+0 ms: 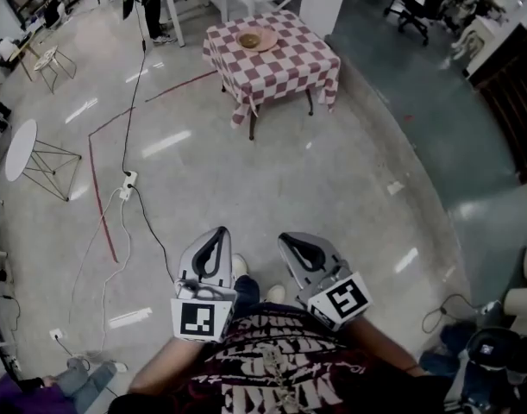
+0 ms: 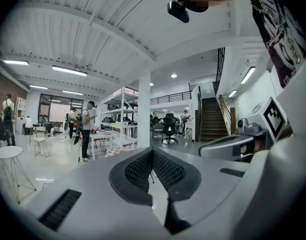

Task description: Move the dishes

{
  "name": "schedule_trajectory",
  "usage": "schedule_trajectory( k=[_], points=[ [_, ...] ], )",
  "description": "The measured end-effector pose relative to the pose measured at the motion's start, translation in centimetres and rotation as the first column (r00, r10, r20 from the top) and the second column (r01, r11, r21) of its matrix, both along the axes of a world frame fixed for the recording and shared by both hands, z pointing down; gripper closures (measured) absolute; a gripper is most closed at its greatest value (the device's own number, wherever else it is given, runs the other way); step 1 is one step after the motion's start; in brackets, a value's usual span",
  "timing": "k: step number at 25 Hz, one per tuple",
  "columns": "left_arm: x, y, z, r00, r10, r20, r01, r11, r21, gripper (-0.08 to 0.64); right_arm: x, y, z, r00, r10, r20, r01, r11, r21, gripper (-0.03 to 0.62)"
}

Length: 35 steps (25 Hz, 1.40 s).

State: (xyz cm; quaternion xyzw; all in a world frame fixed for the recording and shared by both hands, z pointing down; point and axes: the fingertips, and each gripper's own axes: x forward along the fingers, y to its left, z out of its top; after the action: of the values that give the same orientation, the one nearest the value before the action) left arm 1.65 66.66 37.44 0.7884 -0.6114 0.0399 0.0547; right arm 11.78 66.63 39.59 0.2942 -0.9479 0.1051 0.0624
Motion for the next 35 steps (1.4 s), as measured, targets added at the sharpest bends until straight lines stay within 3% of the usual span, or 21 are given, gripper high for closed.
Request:
schedule_trajectory(
  k=[17, 23, 35],
  points=[
    [-5.9, -8.2, -3.0, 0.998, 0.066, -0.024, -0.062, 0.991, 0.120, 0.535, -5.5, -6.9, -3.5, 0.997, 0.074, -0.030, -0.070, 0.990, 0.125, 0.557],
    [-7.8, -9.9, -3.1, 0.995, 0.097, -0.016, -0.094, 0.987, 0.132, 0.534, -7.4, -8.0, -3.9, 0.994, 0.110, -0.021, -0.107, 0.987, 0.118, 0.557],
    [-10.1, -12.4, -1.9, 0.992, 0.103, -0.067, -0.096, 0.990, 0.106, 0.535, -8.8, -9.3, -3.0, 0.988, 0.143, -0.061, -0.135, 0.984, 0.118, 0.557]
  ],
)
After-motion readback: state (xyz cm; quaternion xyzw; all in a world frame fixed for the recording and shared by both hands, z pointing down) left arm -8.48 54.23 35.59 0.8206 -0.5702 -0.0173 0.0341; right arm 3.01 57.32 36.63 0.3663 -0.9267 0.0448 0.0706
